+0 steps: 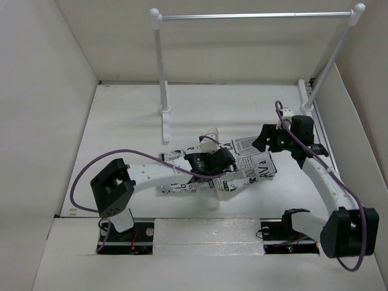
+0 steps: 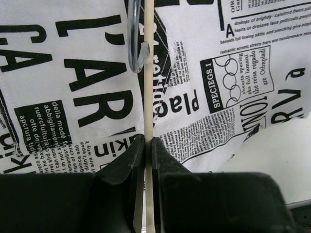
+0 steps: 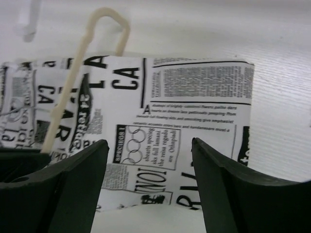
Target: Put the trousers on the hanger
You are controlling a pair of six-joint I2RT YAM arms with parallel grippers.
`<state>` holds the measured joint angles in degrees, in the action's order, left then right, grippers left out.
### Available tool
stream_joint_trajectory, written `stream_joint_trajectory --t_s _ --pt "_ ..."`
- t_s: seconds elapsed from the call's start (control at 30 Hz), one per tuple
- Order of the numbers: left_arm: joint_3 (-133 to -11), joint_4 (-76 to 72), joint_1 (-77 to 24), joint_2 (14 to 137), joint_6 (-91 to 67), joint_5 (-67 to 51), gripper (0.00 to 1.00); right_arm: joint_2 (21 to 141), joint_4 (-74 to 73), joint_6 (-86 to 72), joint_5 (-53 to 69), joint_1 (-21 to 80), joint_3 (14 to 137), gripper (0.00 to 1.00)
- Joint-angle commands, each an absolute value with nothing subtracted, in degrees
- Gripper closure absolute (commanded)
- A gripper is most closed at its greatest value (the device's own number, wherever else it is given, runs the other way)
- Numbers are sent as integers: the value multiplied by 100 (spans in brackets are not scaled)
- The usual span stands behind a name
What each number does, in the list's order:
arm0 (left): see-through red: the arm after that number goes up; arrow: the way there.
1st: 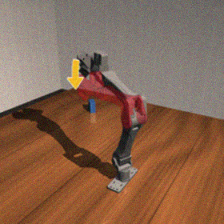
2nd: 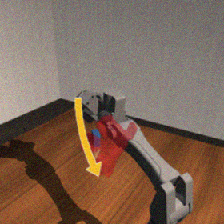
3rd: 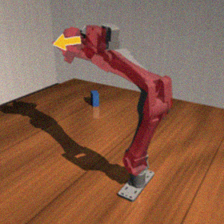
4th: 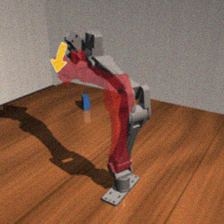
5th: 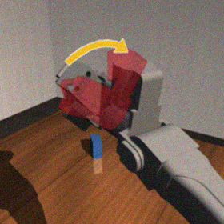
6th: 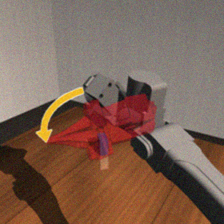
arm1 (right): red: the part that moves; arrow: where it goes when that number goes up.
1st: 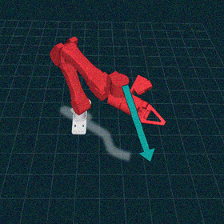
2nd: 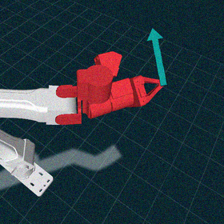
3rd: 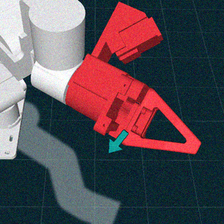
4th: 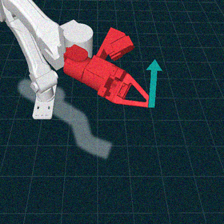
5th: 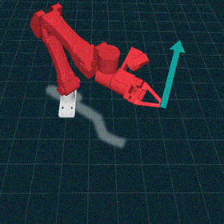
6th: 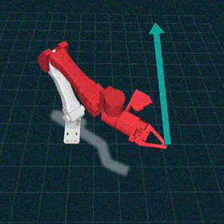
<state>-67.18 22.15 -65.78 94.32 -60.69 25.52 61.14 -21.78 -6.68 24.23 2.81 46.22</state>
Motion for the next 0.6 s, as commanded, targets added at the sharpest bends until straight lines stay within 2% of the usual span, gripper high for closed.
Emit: stream_joint_trajectory --t_s 0.0,0.2,0.3,0.33,0.4,0.5,0.53,0.57 --pt "-6557 2162 -6609 9211 -6293 2804 100 6801 -1917 -440 1589 -93 4623 24" --pt "-6399 2110 -6609 9158 -6310 2760 100 8556 -1625 -71 2370 -589 5378 20" --pt "-6302 2092 -6609 9123 -6328 2768 100 8990 -1600 123 2838 -589 5415 27" --pt "-6276 2074 -6609 9123 -6328 2777 100 9000 -1347 19 2891 -589 5301 32" --pt "-6249 2057 -6609 9123 -6372 2699 100 9000 -978 -243 3197 -720 4844 36" --pt "-6188 1925 -6609 9070 -6354 2628 100 9123 -466 -536 3506 -1001 4422 79" --pt "-6170 1925 -6609 9079 -6354 2637 100 9140 -344 -641 3550 -1080 4360 97" --pt "-6144 1934 -6548 9088 -6354 2619 100 9097 -273 -694 3586 -1255 4272 100"
